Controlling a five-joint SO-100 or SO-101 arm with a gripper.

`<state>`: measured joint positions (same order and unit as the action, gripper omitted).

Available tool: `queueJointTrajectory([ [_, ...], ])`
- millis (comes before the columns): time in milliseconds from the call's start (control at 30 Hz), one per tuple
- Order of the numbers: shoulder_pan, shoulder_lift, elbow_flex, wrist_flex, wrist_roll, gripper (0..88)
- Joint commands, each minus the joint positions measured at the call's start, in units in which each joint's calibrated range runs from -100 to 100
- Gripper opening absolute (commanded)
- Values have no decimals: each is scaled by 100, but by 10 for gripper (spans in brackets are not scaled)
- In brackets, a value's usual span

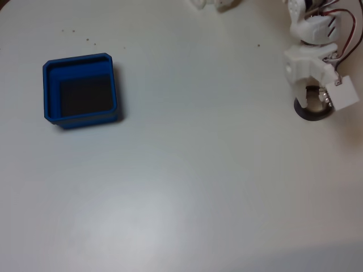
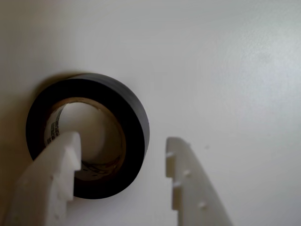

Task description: Pick the black tape roll and drop it in the blue box

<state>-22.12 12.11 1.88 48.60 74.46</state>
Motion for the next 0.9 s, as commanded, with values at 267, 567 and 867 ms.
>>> queueJointTrajectory([
  [267, 67, -99, -359, 65, -13, 168],
  [567, 87, -107, -341, 239, -4, 168],
  [867, 87, -99, -341, 519, -13, 168],
])
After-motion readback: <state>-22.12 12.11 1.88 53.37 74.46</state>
